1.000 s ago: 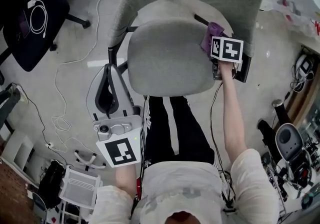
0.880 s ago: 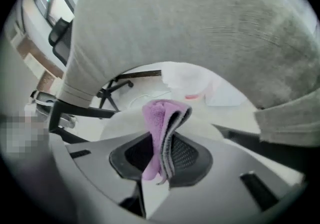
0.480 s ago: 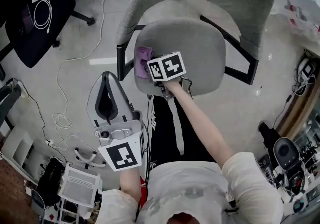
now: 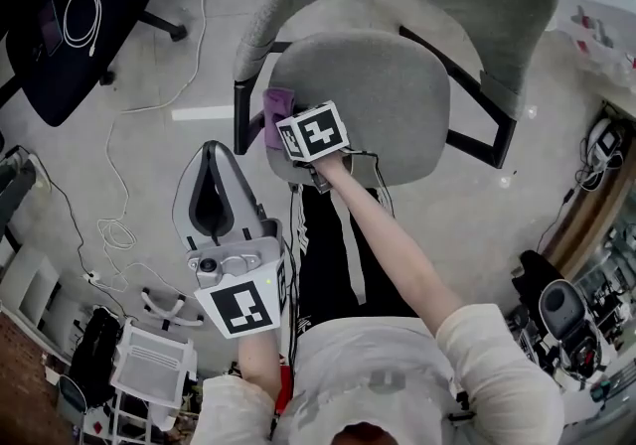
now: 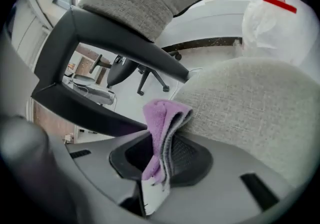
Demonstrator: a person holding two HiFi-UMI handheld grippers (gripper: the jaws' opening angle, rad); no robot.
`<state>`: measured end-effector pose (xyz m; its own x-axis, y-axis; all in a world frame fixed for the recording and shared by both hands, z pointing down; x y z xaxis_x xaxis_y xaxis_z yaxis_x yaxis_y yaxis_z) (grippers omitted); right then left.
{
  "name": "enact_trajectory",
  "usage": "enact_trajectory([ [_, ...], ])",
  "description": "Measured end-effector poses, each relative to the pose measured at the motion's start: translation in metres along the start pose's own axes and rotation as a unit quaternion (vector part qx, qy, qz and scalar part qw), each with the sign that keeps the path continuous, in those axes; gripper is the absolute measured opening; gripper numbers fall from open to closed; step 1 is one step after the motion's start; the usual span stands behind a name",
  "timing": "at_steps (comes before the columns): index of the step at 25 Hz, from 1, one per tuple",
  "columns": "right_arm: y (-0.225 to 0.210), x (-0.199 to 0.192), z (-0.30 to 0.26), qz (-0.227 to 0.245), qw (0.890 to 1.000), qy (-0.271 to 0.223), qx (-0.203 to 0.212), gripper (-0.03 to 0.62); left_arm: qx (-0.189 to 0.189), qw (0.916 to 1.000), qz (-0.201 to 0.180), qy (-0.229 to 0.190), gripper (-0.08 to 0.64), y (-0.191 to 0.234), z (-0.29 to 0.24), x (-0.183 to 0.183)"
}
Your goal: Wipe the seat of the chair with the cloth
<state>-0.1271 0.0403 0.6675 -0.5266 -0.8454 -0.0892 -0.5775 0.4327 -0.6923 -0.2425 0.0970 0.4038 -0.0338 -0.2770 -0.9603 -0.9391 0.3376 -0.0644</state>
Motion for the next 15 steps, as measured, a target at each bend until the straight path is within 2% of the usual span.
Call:
enact_trajectory([
  [4,-0.006,-0.004,0.016,0.032,0.998,0.016,-0.048,0.091,-0.016,0.9999,0.003,0.004,0.012,-0.007,-0.006,-0.001],
  [13,-0.082,-0.038,0.095,-0.028,0.993,-0.001,-0.115,0.091,-0.064,0.9978,-0.001,-0.017,0.012,-0.042,-0.016,0.020],
  [15,-0.096,-0.043,0.113,-0.030,0.990,0.002,-0.136,0.091,-0.070,0.9973,-0.005,-0.020,0.012,-0.046,-0.016,0.024],
])
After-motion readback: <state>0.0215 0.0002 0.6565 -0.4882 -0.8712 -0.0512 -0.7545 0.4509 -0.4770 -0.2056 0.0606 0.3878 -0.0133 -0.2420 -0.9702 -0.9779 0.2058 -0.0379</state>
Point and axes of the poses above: the fingertips, and each gripper's own axes: z backward along the fingers, y to its left, x out of its top, the point moved 10 cm from there along z, backward along the fingers, and after that the axes turned 11 degrees about x, right-handed, at the moved point
